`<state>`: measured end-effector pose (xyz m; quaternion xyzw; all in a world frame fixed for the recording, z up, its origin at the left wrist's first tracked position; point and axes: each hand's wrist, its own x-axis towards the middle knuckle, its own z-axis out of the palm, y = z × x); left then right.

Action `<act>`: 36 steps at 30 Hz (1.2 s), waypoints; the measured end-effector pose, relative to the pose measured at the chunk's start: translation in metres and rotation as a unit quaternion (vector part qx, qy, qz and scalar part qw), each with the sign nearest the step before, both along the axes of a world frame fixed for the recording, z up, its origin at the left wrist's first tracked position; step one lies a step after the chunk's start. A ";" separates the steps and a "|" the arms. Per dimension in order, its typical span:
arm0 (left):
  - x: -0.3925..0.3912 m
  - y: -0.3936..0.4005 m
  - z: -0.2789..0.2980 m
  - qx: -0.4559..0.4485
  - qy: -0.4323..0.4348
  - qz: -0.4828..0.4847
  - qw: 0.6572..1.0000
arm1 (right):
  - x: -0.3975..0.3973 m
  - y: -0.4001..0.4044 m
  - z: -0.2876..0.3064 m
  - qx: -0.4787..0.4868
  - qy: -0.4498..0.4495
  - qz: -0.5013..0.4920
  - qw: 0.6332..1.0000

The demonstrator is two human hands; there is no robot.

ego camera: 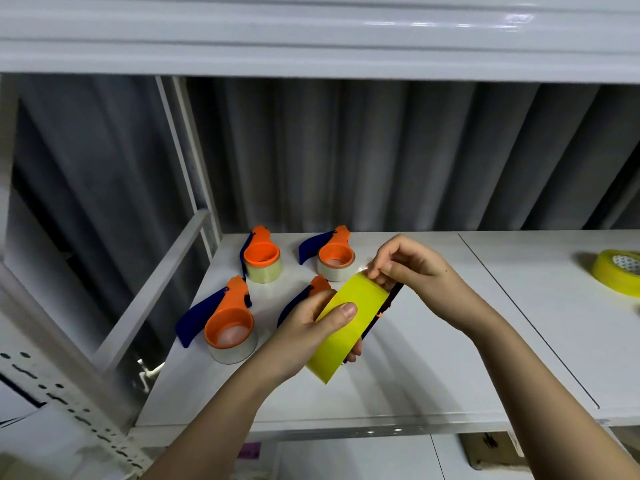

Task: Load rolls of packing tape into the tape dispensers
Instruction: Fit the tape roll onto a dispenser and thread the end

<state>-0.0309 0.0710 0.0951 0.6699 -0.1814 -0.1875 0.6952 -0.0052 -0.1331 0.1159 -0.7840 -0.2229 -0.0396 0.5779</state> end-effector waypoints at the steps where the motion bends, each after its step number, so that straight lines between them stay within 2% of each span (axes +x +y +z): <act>1: -0.001 0.000 0.001 0.002 0.001 0.001 1.000 | 0.001 -0.001 0.001 -0.009 0.007 0.003 1.000; 11: -0.003 0.004 0.000 0.005 0.005 -0.021 1.000 | 0.001 -0.005 0.003 0.038 0.092 0.033 0.994; 18: -0.003 0.003 -0.004 -0.003 -0.006 -0.013 1.000 | -0.008 0.020 -0.009 0.103 0.073 -0.075 0.989; 26: -0.001 0.003 -0.010 0.002 -0.018 -0.002 1.000 | -0.013 0.032 -0.016 0.067 -0.012 -0.188 0.980; 36: 0.002 0.004 -0.016 0.015 -0.025 -0.003 1.000 | -0.013 0.028 -0.014 -0.024 -0.003 -0.204 0.979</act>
